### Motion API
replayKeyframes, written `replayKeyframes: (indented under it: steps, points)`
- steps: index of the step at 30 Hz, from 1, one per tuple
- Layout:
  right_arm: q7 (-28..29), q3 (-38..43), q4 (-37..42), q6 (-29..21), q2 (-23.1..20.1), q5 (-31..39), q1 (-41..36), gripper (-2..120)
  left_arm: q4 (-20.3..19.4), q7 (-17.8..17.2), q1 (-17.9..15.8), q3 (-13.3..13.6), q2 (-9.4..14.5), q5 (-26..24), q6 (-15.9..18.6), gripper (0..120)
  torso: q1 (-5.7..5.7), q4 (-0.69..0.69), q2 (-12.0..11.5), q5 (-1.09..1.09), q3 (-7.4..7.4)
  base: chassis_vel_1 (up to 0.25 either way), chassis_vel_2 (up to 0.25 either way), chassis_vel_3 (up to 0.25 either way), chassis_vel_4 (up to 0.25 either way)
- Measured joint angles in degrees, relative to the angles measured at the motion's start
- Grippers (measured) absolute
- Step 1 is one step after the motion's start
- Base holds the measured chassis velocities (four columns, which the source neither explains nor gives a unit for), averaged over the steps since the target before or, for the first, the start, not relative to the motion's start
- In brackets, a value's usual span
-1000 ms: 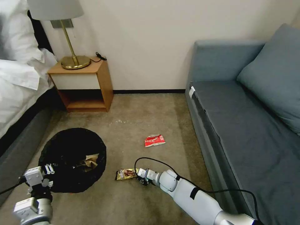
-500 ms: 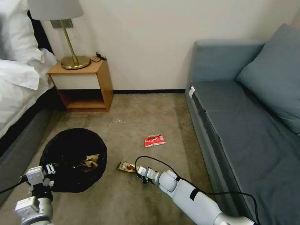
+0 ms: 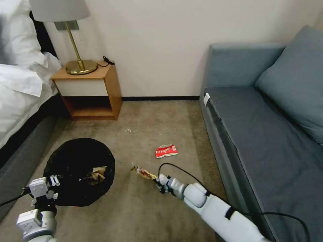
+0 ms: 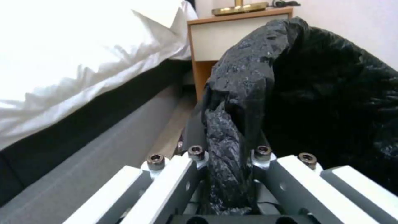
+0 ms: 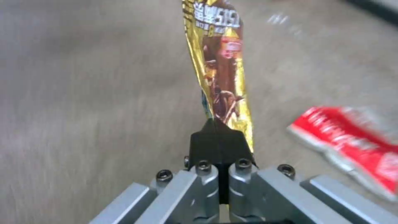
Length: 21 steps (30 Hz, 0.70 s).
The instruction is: Pick up the trash bin, then pick up the garbage on the floor and place it into the trash bin.
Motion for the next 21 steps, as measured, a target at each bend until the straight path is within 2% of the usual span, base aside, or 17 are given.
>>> replayKeyframes:
  steps: [3, 5, 8, 10, 12, 13, 16, 21]
  points:
    - [1.67, 2.5, 8.15, 0.59, -2.3, 8.07, -1.73, 0, 1.31, 0.0, -0.56, 0.52, 0.09, 0.09, -0.01, 6, 0.0, 0.0, 0.0, -0.01, 0.0, 0.0, 0.0, 0.0, 0.0]
    - [1.72, 2.74, 9.54, 1.0, -2.6, 9.85, -1.94, 0, 1.5, 0.0, -0.61, 0.6, 0.09, 0.14, -0.01, 6, 0.0, 0.0, 0.0, -0.01, 0.0, 0.0, 0.0, 0.0, 0.0]
    - [0.31, 2.81, 14.27, 5.47, -3.08, 17.82, -2.29, 0, 1.81, 0.0, -0.83, 0.78, 0.02, 0.29, -0.01, 6, 0.0, 0.0, 0.0, -0.01, 0.0, 0.0, 0.0, 0.0, 0.0]
    - [-0.11, 2.28, 14.7, 7.19, -2.96, 19.34, -2.09, 0, 1.81, 0.0, -0.85, 0.8, 0.02, 0.29, -0.01, 6, 0.0, 0.0, 0.0, -0.01, 0.0, 0.0, 0.0, 0.0, 0.0]
    - [-1.3, -0.71, 13.92, 14.49, -1.56, 22.3, -0.45, 0, 1.61, 0.08, -0.84, 0.83, 0.06, 0.25, 0.02, 6, 0.0, 0.0, 0.0, 0.0, 0.0, 0.0, 0.0, 0.0, 0.0]
    - [-1.3, -0.71, 13.92, 14.49, -1.56, 22.3, -0.45, 0, 1.61, 0.08, -0.84, 0.83, 0.06, 0.25, 0.02, 6, 0.0, 0.0, 0.0, 0.0, 0.0, 0.0, 0.0, 0.0, 0.0]
    - [-2.29, -5.19, 9.75, 21.41, 1.84, 24.2, 2.69, 0, 1.18, 0.11, -0.33, 0.94, -0.14, -0.08, -0.09, 6, 0.0, 0.01, 0.0, -0.01, 0.0, 0.0, 0.0, 0.0, 0.0]
    - [-1.69, -11.66, 6.19, 24.6, 5.64, 25.55, 6.07, 0, -0.16, 0.27, 0.52, 1.08, -0.54, -0.84, 0.11, 6, 0.0, 0.02, 0.0, -0.01, 0.0, 0.0, 0.0, 0.0, 0.0]
